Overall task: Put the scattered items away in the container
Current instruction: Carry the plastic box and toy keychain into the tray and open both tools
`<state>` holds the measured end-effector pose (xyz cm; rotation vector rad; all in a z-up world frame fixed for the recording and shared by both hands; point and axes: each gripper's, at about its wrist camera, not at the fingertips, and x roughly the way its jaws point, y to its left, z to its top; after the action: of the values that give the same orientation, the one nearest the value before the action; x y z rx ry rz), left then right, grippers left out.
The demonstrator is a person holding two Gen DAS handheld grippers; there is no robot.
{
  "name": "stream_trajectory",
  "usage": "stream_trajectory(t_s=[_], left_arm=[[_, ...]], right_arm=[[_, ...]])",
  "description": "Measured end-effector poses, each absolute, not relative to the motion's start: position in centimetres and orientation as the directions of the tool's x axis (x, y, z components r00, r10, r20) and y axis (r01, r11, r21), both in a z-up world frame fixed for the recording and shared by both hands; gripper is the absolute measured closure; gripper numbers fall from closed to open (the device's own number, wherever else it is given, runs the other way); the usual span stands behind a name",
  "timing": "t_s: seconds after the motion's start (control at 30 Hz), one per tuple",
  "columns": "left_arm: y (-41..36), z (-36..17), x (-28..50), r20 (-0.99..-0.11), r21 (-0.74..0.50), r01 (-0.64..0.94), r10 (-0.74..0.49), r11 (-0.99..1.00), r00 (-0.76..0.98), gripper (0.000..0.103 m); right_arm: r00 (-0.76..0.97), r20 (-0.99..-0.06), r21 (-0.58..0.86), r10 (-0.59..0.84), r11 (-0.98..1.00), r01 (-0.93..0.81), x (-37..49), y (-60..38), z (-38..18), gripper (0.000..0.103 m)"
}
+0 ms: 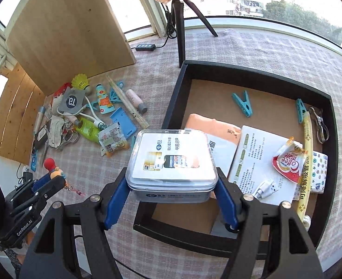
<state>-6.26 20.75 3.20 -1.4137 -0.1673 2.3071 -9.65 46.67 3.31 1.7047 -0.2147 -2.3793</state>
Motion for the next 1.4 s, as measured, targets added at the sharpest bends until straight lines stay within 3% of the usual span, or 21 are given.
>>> stream_trajectory(t_s=[0.2, 0.47, 0.53, 0.57, 0.6, 1.07, 1.27, 1.4], left_arm=[[28.4, 3.1, -4.7, -0.830, -0.315, -0.445, 0.471, -0.838, -0.298, 0.080], [34.4, 3.0, -3.8, -0.828, -0.360, -0.529, 0.525, -0.769, -0.200, 0.079], [35.1, 3.1, -4.0, -0.833, -0.348, -0.521, 0.512, -0.779, -0.209, 0.057], [35.3, 3.3, -4.0, -0.832, -0.344, -0.520, 0.511, -0.782, -0.218, 0.040], [35.3, 3.6, -4.0, -0.825, -0.346, -0.520, 0.517, -0.781, -0.228, 0.038], [30.8, 3.1, -5.0, -0.832, -0.318, -0.440, 0.470, -0.840, -0.296, 0.040], [25.8, 2.7, -6.0, -0.838, -0.295, -0.341, 0.413, -0.893, -0.357, 0.040], [20.6, 2.3, -6.8, -0.842, -0.275, -0.254, 0.360, -0.927, -0.403, 0.040]], right_arm=[[-0.364, -0.917, 0.204, -0.166, -0.976, -0.069, -10.7, 54.1, 4.0, 0.035], [-0.399, -0.913, 0.176, -0.090, -0.967, -0.185, -11.6, 59.5, 4.5, 0.035], [-0.402, -0.911, 0.178, -0.093, -0.967, -0.181, -11.8, 60.0, 4.5, 0.035], [-0.393, -0.915, 0.176, -0.090, -0.966, -0.188, -11.9, 60.1, 4.5, 0.035], [-0.378, -0.922, 0.167, -0.080, -0.965, -0.203, -12.1, 60.2, 4.4, 0.034], [-0.416, -0.900, 0.162, -0.129, -0.986, -0.045, -12.6, 54.2, 5.5, 0.034], [-0.420, -0.878, 0.202, -0.229, -0.973, 0.110, -13.0, 49.5, 5.1, 0.034], [-0.436, -0.872, 0.128, -0.221, -0.964, 0.232, -13.2, 45.4, 4.8, 0.034]])
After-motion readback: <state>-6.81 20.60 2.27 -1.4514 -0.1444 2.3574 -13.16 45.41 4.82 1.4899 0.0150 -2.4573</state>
